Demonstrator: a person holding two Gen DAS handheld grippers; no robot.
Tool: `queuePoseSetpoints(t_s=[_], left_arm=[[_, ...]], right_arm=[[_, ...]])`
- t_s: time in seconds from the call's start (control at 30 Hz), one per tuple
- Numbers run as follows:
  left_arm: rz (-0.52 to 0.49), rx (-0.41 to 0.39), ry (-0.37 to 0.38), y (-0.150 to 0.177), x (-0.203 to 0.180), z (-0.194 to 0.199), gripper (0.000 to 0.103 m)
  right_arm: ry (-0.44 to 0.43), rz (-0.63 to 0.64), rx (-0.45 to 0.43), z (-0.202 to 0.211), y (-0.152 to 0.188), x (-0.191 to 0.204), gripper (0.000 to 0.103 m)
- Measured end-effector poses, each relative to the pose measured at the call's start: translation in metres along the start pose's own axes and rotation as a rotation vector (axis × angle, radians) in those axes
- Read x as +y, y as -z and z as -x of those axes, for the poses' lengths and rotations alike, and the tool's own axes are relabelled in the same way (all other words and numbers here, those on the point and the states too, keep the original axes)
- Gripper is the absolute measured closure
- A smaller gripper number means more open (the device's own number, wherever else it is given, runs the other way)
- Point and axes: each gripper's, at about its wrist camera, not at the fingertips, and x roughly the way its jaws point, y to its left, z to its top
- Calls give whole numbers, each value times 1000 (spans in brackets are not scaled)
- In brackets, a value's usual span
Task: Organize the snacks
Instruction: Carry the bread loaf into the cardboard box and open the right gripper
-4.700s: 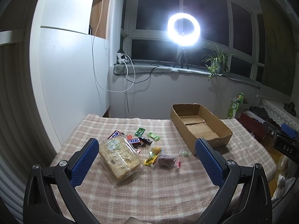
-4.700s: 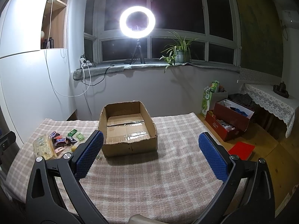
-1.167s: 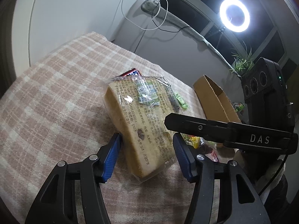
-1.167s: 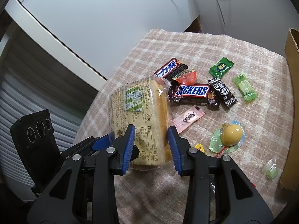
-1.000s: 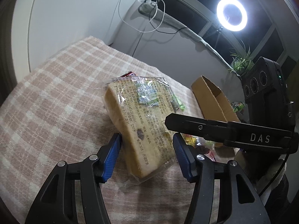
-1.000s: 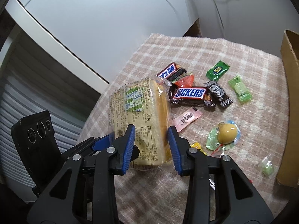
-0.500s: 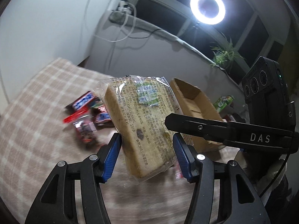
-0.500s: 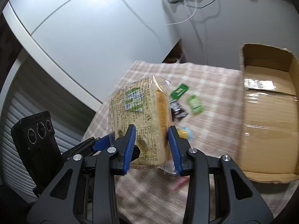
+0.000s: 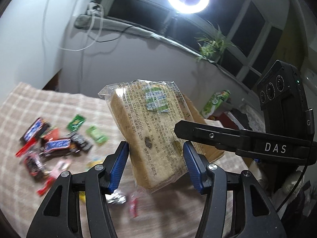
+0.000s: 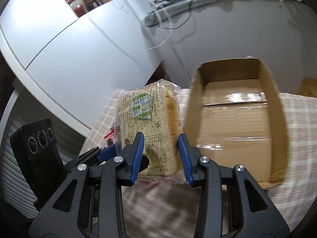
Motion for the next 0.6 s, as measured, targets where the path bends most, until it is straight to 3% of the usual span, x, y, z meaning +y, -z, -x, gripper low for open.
queuePoseSetpoints(t_s=[0.23, 0.6], left_arm=[[-41, 54, 50, -8, -28, -39, 47], [-75, 120, 58, -9, -54, -75, 47]], right_arm=[[43, -63, -15, 11, -1, -40, 65], [84, -117, -5, 10, 3, -78, 65]])
